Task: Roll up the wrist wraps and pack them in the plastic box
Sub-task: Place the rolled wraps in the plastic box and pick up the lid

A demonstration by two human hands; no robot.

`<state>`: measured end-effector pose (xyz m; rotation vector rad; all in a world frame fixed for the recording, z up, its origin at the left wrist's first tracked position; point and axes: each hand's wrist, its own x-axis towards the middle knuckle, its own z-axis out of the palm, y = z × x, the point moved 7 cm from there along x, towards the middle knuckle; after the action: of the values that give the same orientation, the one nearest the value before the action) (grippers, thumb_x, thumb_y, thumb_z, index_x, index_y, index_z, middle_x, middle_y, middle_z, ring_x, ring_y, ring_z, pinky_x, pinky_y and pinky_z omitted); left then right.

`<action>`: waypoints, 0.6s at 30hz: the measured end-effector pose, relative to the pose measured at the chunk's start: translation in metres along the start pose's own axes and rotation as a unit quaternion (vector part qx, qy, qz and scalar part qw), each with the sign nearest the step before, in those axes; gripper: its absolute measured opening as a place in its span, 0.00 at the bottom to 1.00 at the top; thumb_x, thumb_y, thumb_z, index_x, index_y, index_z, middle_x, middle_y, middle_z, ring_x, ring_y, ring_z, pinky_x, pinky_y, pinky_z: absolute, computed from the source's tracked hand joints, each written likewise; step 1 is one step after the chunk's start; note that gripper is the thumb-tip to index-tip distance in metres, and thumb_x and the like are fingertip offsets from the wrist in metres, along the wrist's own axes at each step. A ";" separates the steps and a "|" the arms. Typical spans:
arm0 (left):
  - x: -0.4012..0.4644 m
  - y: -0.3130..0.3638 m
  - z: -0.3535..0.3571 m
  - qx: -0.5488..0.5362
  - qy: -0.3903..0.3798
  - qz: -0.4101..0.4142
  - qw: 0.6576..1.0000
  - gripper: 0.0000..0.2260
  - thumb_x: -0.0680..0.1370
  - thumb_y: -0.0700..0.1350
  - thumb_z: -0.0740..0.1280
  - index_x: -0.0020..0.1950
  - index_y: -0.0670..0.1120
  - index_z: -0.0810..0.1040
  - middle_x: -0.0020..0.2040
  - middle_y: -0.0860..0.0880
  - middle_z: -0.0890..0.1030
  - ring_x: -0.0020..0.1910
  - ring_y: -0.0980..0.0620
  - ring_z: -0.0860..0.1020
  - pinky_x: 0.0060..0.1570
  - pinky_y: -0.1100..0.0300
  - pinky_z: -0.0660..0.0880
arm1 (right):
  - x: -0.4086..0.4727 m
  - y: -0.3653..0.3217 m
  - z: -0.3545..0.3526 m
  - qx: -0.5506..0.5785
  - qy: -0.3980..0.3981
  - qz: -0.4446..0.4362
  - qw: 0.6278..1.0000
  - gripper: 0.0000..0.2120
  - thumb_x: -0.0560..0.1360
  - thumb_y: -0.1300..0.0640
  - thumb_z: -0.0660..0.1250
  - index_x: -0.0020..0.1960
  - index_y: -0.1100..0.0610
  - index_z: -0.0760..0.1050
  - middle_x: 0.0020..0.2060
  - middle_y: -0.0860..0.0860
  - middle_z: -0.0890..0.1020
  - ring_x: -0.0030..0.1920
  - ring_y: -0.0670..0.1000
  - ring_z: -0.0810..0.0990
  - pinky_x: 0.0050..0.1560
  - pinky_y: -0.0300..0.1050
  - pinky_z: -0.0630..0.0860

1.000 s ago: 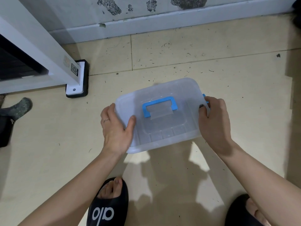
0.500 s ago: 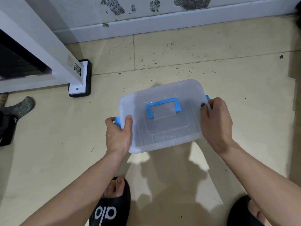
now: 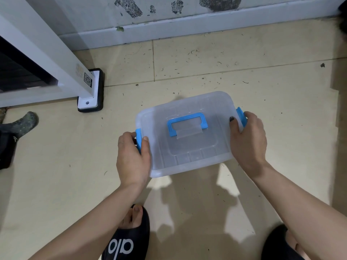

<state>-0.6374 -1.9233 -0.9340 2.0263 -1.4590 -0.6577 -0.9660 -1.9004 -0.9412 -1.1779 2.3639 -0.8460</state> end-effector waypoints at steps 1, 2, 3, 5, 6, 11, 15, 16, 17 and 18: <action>-0.001 0.002 0.000 0.017 0.007 0.010 1.000 0.08 0.84 0.48 0.64 0.56 0.44 0.72 0.55 0.50 0.74 0.47 0.47 0.75 0.44 0.54 0.68 | -0.001 -0.004 -0.003 -0.008 0.022 -0.016 1.000 0.17 0.84 0.50 0.60 0.68 0.58 0.72 0.56 0.54 0.75 0.49 0.56 0.75 0.49 0.49 0.71; -0.001 0.003 -0.001 0.032 0.011 0.016 0.999 0.08 0.84 0.48 0.63 0.57 0.43 0.72 0.55 0.49 0.74 0.46 0.47 0.74 0.44 0.54 0.67 | -0.002 -0.007 -0.005 -0.012 0.035 -0.027 0.999 0.14 0.84 0.52 0.60 0.65 0.58 0.74 0.54 0.54 0.73 0.48 0.56 0.75 0.48 0.49 0.71; -0.001 0.004 0.000 0.047 0.011 0.020 0.999 0.09 0.84 0.47 0.62 0.58 0.42 0.73 0.56 0.48 0.74 0.46 0.47 0.73 0.43 0.55 0.66 | -0.003 -0.009 -0.005 -0.015 0.040 -0.035 0.998 0.12 0.83 0.54 0.60 0.62 0.58 0.75 0.52 0.53 0.72 0.46 0.56 0.74 0.47 0.50 0.71; -0.001 0.006 0.001 0.070 0.006 0.026 0.997 0.10 0.85 0.46 0.61 0.59 0.40 0.73 0.57 0.46 0.74 0.45 0.48 0.71 0.43 0.54 0.66 | -0.003 -0.012 -0.004 -0.013 0.039 -0.048 0.998 0.08 0.83 0.58 0.59 0.55 0.58 0.76 0.49 0.52 0.71 0.44 0.55 0.73 0.46 0.51 0.73; -0.001 0.008 0.002 0.080 0.003 0.029 0.996 0.10 0.85 0.46 0.60 0.60 0.40 0.73 0.58 0.45 0.74 0.44 0.48 0.70 0.43 0.54 0.65 | -0.004 -0.013 -0.005 -0.013 0.040 -0.054 0.998 0.08 0.83 0.59 0.59 0.54 0.58 0.76 0.48 0.52 0.71 0.44 0.55 0.72 0.46 0.52 0.74; 0.006 0.014 0.001 0.105 -0.012 0.055 0.993 0.11 0.85 0.44 0.59 0.61 0.38 0.72 0.61 0.43 0.73 0.44 0.47 0.70 0.43 0.53 0.65 | -0.005 -0.015 -0.003 -0.014 0.045 -0.054 0.997 0.08 0.83 0.60 0.58 0.55 0.60 0.75 0.49 0.52 0.71 0.46 0.57 0.74 0.46 0.55 0.75; 0.024 0.020 0.002 0.123 -0.024 0.086 0.988 0.11 0.86 0.45 0.59 0.62 0.38 0.73 0.61 0.42 0.74 0.47 0.44 0.73 0.43 0.53 0.66 | -0.008 -0.013 0.000 -0.005 0.061 -0.022 0.998 0.09 0.83 0.60 0.57 0.58 0.60 0.74 0.53 0.51 0.71 0.49 0.54 0.73 0.45 0.51 0.71; 0.028 0.023 0.003 0.128 -0.026 0.093 0.987 0.11 0.86 0.45 0.59 0.62 0.39 0.72 0.60 0.42 0.74 0.47 0.43 0.73 0.43 0.52 0.66 | -0.009 -0.013 0.001 -0.001 0.065 -0.013 0.998 0.09 0.82 0.61 0.57 0.57 0.61 0.74 0.53 0.51 0.71 0.50 0.54 0.73 0.45 0.51 0.71; 0.032 0.024 0.004 0.135 -0.028 0.097 0.986 0.11 0.86 0.45 0.58 0.62 0.39 0.72 0.60 0.42 0.74 0.47 0.42 0.74 0.43 0.52 0.66 | -0.009 -0.013 0.001 0.001 0.065 -0.003 0.998 0.09 0.82 0.61 0.57 0.57 0.61 0.73 0.54 0.52 0.72 0.52 0.55 0.73 0.45 0.52 0.73; 0.034 0.025 0.005 0.140 -0.030 0.100 0.985 0.11 0.86 0.45 0.58 0.61 0.39 0.72 0.60 0.42 0.74 0.47 0.40 0.75 0.42 0.51 0.67 | -0.009 -0.013 0.002 0.003 0.064 0.003 0.998 0.08 0.82 0.61 0.57 0.57 0.62 0.73 0.55 0.54 0.72 0.53 0.56 0.74 0.45 0.54 0.74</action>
<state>-0.6478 -1.9632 -0.9228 2.0394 -1.8502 -0.4549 -0.9525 -1.9001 -0.9334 -1.1444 2.4626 -0.9533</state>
